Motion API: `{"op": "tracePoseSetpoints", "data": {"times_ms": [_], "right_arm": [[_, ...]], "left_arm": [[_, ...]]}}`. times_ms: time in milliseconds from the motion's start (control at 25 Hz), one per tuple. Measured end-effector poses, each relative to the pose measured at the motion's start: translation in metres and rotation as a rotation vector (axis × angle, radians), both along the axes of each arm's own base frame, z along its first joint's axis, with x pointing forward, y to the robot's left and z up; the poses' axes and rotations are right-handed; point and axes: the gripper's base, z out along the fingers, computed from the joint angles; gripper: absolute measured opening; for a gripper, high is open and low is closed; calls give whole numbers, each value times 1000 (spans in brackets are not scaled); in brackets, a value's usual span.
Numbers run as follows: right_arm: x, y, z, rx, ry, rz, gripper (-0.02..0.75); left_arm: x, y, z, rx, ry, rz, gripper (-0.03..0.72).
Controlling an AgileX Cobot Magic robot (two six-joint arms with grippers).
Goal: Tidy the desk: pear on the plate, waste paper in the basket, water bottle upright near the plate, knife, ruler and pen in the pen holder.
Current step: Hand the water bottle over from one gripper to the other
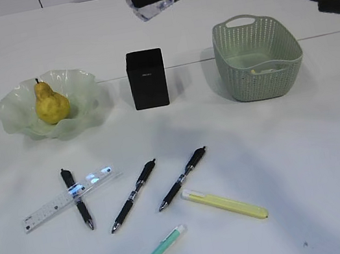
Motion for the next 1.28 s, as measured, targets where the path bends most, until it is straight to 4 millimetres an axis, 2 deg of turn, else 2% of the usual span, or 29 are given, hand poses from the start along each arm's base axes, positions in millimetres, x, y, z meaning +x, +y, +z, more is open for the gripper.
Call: {"op": "tracePoseSetpoints", "data": {"times_ms": [320,520,1000,1280], "right_arm": [[0,0,0,4,1,0,529],[0,0,0,4,0,-2,596],[3,0,5,31,-19,-28,600],[4,-2,3,-14,-46,-32,600]], "left_arm": [[0,0,0,0,0,0,391],[0,0,0,-3,4,2,386],[2,0,-3,25,0,16,385],[9,4,-7,53,6,83,385]]}}
